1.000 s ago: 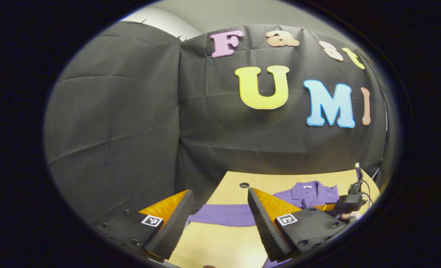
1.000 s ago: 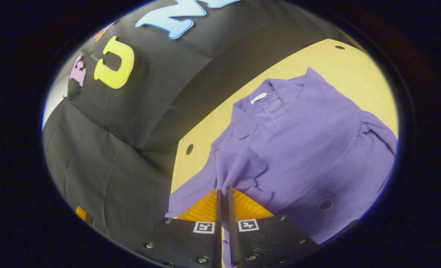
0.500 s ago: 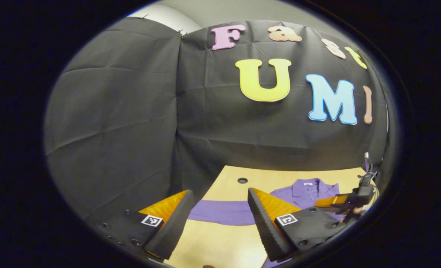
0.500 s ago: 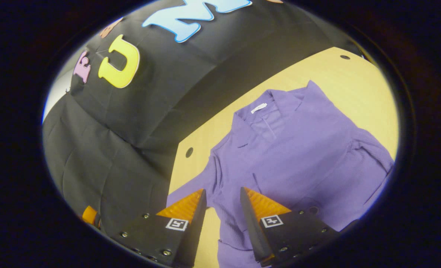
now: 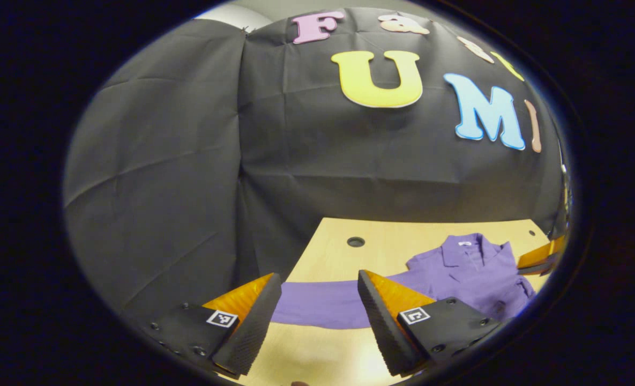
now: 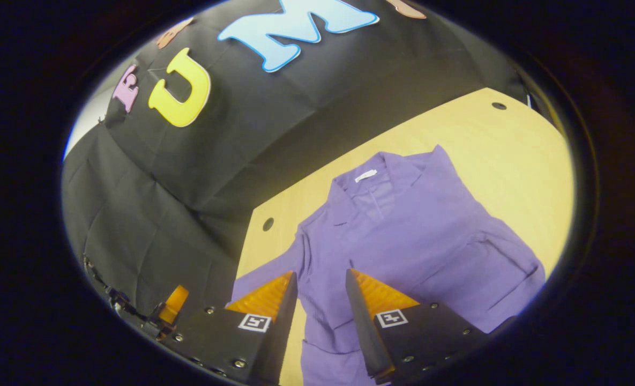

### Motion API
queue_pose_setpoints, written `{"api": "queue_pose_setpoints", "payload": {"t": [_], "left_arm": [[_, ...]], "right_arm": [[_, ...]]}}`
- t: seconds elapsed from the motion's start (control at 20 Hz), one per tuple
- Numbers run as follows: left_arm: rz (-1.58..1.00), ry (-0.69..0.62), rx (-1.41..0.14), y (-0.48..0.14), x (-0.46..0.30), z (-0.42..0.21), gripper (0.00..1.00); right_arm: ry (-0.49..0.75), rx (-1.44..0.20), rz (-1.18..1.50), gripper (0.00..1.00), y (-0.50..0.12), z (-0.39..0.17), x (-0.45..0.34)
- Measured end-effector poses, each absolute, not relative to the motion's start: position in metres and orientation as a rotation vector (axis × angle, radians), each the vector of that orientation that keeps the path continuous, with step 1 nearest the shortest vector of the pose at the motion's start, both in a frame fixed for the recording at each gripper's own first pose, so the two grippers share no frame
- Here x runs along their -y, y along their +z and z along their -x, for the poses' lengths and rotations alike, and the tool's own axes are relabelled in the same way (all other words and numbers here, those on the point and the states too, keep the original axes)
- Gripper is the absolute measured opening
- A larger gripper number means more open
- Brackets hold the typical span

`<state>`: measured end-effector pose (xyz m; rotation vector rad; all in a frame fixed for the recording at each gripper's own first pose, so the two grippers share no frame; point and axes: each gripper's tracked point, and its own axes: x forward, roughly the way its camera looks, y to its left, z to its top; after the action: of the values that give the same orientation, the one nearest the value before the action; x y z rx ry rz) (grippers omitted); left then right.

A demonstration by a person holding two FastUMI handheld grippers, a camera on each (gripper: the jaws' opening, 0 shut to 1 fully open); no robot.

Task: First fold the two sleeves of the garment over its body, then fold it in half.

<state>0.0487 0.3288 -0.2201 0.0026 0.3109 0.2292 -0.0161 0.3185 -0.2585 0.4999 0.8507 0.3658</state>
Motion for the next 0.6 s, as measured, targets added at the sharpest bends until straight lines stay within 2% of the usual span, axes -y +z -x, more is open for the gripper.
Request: {"api": "queue_pose_setpoints", "payload": {"t": [0.45,0.6], "left_arm": [[-0.053,0.240,-0.493,-0.333,-0.373,-0.127,0.94],[-0.051,0.246,-0.552,-0.365,-0.376,-0.140,0.97]], "right_arm": [[0.286,-0.864,-0.480,0.57,-0.253,0.003,-0.291],[0.267,-0.878,-0.467,0.57,-0.258,0.001,-0.285]]}}
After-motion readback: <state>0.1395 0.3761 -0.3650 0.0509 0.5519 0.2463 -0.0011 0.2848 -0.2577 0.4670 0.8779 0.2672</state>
